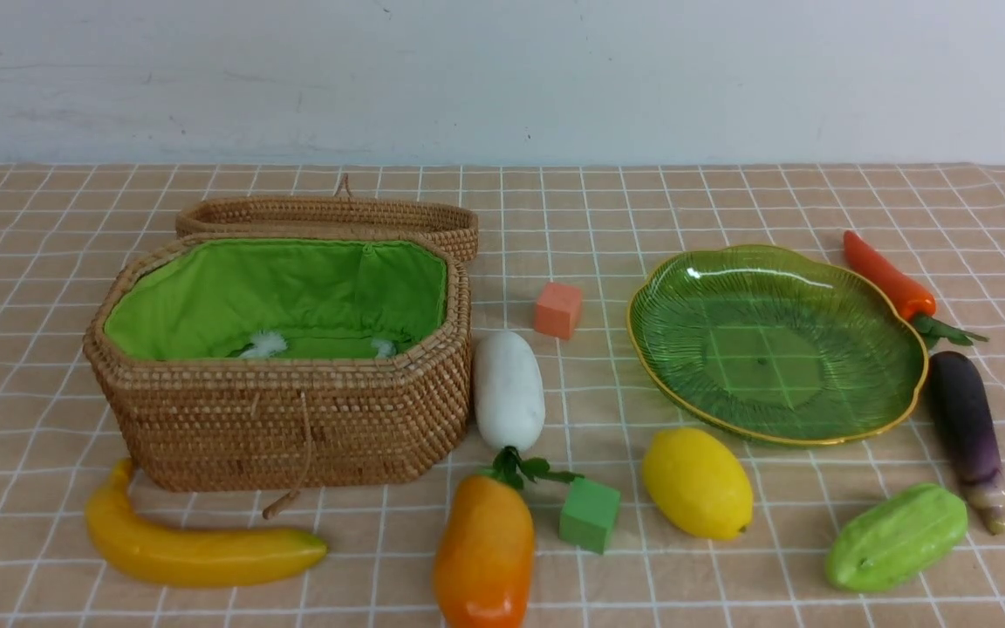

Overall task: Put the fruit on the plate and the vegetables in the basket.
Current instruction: Use the left arm to grab a banana and put it into the right plate

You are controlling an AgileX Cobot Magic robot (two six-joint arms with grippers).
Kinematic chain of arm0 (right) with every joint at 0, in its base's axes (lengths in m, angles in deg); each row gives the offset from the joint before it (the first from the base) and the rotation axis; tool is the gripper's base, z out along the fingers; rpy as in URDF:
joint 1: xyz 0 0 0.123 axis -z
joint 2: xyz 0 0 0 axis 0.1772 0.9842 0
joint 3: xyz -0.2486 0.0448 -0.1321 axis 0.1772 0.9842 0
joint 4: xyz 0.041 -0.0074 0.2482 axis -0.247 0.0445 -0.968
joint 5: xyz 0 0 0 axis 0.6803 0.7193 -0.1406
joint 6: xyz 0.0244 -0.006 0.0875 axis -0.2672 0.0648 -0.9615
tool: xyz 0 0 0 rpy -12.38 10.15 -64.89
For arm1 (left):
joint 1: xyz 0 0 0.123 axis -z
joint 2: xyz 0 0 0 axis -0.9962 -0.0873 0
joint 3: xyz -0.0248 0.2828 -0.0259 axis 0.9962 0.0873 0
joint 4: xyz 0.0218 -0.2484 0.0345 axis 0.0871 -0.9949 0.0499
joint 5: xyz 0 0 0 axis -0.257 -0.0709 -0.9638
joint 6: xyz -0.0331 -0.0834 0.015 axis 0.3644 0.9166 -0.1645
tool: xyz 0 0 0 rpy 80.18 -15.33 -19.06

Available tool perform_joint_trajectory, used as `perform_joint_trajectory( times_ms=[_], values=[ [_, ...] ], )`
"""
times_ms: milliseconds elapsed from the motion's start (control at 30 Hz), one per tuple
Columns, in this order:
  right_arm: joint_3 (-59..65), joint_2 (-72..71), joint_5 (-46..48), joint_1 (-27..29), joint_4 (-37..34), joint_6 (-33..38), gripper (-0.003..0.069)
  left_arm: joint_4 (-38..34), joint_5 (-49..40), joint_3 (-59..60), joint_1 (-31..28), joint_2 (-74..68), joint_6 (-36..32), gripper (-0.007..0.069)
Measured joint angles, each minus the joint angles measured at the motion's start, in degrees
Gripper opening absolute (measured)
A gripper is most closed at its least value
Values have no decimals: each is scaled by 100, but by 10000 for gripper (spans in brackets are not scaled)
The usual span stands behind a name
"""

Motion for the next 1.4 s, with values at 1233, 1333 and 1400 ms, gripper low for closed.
perform_joint_trajectory(
  times_ms=[1233, 1333, 1400],
  values=[
    [36, 0, -1530, 0, -2453, -2152, 242, -1781, -3327, -3264, 0, -2956, -2467, -13],
    [-40, 0, -1417, -44, -2650, -2182, 236, -1812, -3356, -3337, 0, -3078, -2669, -13],
    [-379, 0, -915, -228, -2715, -2055, 228, -1812, -3504, -3468, 0, -3265, -2852, -13]
  ],
)
